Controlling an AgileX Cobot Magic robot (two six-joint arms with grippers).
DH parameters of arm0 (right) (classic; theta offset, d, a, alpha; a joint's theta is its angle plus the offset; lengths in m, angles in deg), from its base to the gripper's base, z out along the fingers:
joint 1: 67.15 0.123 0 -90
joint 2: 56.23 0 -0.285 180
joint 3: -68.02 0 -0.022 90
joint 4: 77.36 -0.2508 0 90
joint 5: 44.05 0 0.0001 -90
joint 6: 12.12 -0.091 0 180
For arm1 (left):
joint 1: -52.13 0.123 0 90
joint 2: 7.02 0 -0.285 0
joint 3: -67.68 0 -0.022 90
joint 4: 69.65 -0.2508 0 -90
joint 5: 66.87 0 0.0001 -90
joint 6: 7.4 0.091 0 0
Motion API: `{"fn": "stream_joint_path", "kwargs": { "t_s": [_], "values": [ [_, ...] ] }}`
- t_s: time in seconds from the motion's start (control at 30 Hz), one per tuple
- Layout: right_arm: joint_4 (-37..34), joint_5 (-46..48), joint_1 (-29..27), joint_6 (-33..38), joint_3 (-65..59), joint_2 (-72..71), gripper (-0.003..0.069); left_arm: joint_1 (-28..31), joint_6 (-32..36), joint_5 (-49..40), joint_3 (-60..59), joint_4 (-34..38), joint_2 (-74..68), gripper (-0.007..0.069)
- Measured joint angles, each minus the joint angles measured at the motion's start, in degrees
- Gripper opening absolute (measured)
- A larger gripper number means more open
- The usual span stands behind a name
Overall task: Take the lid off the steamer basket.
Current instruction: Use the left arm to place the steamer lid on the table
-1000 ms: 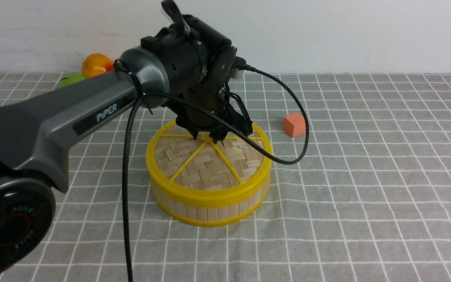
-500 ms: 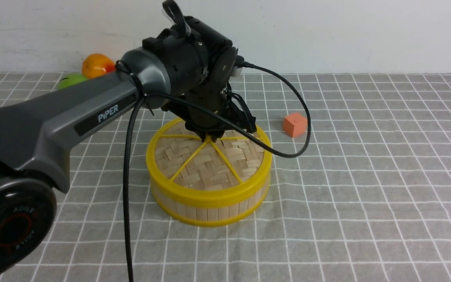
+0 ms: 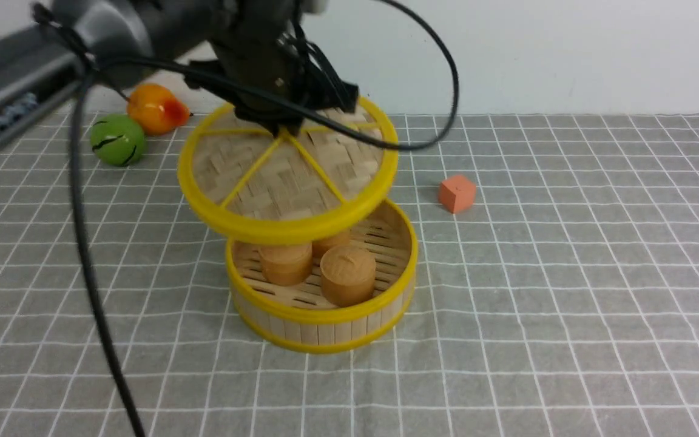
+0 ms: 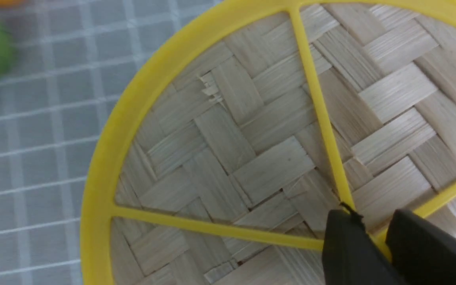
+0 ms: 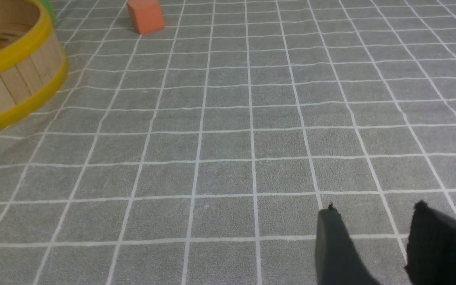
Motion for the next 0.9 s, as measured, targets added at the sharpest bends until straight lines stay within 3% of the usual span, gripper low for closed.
{"fn": "stream_joint_path", "kwargs": {
  "t_s": [0.27,0.47,0.73,0.9],
  "values": [
    [0.0,0.0,0.0,0.0,0.0,0.0,0.0241,12.6,2.3,-5.6,-3.2,-0.5,6.1,0.0112],
    [0.0,0.0,0.0,0.0,0.0,0.0,0.0241,20.3,2.2,4.3,-20.8,1.8,6.0,0.0112],
    [0.0,0.0,0.0,0.0,0.0,0.0,0.0241,21.4,2.1,20.2,-31.9,1.7,2.3,0.0112],
    [-0.1,0.0,0.0,0.0,0.0,0.0,0.0241,20.1,0.1,23.7,-32.1,1.5,-2.4,0.0112]
  ]
}}
